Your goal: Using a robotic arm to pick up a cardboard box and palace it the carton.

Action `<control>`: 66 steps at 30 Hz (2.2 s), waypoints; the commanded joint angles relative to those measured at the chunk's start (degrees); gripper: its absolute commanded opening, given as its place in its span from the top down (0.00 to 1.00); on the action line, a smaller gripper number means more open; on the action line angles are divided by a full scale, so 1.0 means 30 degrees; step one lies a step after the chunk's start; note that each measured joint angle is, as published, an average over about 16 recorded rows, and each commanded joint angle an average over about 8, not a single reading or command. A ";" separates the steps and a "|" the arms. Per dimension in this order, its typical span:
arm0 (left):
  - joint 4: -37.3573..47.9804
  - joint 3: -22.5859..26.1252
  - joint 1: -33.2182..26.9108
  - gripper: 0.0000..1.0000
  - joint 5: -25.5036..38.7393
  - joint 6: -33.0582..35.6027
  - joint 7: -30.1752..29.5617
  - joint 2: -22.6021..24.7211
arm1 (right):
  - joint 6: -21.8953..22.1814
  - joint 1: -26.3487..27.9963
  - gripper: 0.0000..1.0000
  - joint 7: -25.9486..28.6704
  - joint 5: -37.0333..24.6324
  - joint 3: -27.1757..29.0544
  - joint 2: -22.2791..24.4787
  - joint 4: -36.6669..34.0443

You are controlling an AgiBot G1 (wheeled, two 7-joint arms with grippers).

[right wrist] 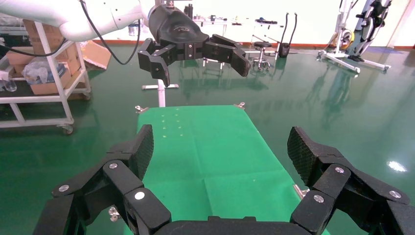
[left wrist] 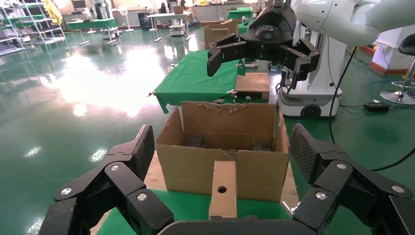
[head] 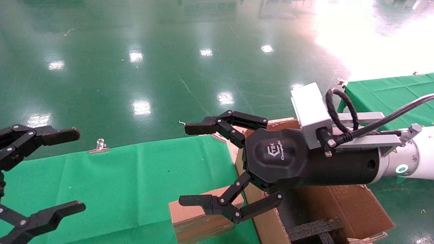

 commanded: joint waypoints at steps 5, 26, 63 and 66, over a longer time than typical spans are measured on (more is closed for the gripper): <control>0.0000 0.0000 0.0000 0.00 0.0000 0.0000 0.0000 0.0000 | 0.0000 0.0000 0.00 0.0000 0.0000 0.0000 0.0000 0.0000; 0.0000 0.0000 0.0000 1.00 0.0000 0.0000 0.0000 0.0000 | -0.0028 0.0014 0.00 0.0031 -0.0139 -0.0057 0.0051 -0.0013; 0.0002 0.0005 -0.0002 1.00 -0.0003 -0.0001 0.0003 -0.0001 | -0.1681 1.1180 0.00 -0.0468 -1.3604 -1.3241 -0.4787 -0.3440; 0.0002 0.0006 -0.0002 1.00 -0.0003 -0.0001 0.0003 -0.0002 | -0.1592 1.1547 0.00 -0.0862 -1.3924 -1.4022 -0.5238 -0.3859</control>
